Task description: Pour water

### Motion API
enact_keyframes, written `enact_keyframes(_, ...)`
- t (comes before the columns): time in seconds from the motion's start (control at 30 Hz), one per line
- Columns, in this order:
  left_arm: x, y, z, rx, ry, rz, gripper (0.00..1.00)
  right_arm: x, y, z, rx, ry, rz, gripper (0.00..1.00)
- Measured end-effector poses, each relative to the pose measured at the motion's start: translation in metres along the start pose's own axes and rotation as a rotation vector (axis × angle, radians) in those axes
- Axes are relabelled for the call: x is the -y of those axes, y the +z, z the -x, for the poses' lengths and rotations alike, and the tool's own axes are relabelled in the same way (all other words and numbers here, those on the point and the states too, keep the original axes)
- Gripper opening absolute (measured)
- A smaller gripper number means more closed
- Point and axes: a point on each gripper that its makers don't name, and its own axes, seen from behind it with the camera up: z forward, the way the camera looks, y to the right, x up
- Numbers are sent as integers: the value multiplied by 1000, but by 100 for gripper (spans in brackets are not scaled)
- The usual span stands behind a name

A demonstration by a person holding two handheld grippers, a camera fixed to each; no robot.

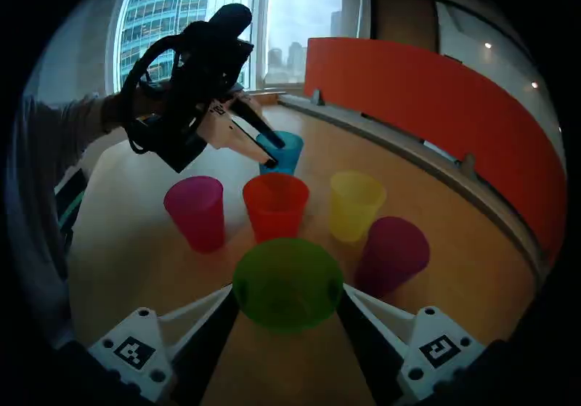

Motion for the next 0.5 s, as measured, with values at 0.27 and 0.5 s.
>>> enact_keyframes(0.27,-5,-27,-22,-91,1,-16,84,0,-15,-17,-48,5,23,91)
enact_keyframes(0.5,-11,-54,-44,-194,-19,-33,84,-2,-33,-39,-111,3,53,91)
